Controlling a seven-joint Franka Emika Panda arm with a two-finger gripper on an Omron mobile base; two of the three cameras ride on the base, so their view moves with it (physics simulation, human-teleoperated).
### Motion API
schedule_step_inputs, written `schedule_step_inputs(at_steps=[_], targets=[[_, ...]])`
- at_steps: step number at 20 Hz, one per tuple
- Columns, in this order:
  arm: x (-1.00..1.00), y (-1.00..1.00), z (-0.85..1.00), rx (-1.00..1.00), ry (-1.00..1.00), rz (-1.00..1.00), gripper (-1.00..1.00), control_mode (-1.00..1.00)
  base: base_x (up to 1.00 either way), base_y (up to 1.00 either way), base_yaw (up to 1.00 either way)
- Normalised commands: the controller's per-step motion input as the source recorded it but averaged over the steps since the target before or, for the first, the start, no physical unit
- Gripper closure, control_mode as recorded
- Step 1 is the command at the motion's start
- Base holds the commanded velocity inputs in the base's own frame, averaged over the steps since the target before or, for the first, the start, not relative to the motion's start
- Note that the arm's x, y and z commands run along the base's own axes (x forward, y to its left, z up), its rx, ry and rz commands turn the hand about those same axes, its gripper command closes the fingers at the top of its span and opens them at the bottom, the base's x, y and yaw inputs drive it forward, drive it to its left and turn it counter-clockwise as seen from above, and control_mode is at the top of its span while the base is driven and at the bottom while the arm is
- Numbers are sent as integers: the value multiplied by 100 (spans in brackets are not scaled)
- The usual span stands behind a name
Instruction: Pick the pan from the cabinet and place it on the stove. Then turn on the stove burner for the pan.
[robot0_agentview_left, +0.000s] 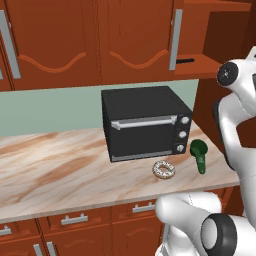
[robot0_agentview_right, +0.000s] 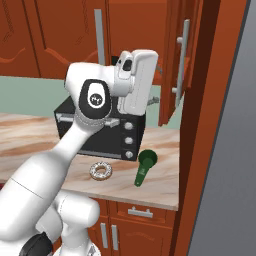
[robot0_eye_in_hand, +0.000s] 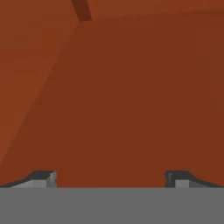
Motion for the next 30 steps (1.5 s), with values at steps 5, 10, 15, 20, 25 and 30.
schedule_step_inputs(at_steps=[5, 10, 15, 20, 25, 30], targets=[[-1, -49, -9, 5, -1, 0, -100, -100, 0, 0, 0], [0, -26, -7, 3, -4, 0, -100, -100, 0, 0, 0], [-3, 4, -1, 1, -4, 0, -100, -100, 0, 0, 0], [-17, 86, -1, 2, -9, 0, -100, -100, 0, 0, 0], [-13, 100, 0, 2, -19, 0, -100, -100, 0, 0, 0], [-11, 99, 0, 8, -24, 0, -100, -100, 0, 0, 0]])
